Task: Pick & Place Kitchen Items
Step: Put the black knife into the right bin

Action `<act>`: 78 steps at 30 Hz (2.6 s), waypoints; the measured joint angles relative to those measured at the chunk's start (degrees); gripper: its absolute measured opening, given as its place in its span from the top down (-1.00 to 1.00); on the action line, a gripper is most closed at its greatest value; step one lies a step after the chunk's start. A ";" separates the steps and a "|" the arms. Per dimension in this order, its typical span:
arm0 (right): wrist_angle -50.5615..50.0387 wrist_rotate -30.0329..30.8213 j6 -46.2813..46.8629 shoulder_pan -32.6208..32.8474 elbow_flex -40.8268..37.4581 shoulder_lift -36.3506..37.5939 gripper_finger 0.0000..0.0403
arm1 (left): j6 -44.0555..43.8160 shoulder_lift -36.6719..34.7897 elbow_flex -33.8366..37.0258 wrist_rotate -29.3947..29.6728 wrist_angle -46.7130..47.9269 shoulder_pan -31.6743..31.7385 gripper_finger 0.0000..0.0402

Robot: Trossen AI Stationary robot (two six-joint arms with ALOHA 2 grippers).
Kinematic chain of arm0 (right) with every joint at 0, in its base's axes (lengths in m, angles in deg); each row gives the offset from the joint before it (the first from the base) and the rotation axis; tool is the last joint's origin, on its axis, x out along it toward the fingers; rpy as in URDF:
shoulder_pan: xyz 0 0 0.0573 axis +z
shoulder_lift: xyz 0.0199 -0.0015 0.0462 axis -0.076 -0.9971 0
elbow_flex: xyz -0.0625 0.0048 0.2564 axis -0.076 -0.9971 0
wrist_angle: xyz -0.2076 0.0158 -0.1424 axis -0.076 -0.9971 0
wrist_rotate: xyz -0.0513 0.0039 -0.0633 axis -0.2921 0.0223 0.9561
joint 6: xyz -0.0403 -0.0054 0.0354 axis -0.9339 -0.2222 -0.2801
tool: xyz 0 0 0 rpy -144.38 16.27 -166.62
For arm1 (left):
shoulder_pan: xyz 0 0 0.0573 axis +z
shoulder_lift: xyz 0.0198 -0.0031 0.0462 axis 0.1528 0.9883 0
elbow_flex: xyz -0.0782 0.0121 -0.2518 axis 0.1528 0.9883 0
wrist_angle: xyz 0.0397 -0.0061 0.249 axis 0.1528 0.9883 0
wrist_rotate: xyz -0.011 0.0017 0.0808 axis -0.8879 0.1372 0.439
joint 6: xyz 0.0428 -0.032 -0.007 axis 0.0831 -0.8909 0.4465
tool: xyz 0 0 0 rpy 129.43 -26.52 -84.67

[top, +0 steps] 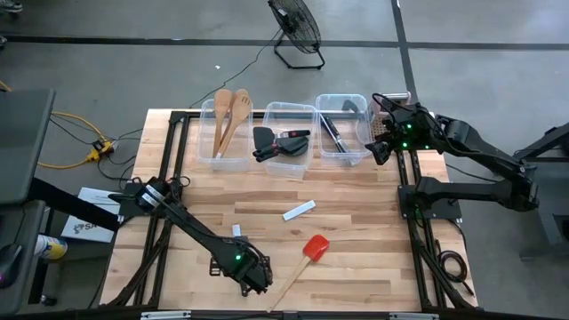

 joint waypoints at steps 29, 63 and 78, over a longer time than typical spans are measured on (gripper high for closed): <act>0.01 0.20 0.00 0.00 0.00 0.00 -0.17 | 0.04 -0.16 6.31 -1.42 -6.75 0.04 0.70; 0.40 -0.35 -0.39 -0.02 0.00 0.01 -0.17 | 50.84 -18.36 5.22 29.68 -26.47 11.35 0.70; 3.79 -6.26 -1.66 -0.01 0.00 0.00 -0.17 | 76.65 -19.32 5.22 20.54 -52.77 31.96 0.70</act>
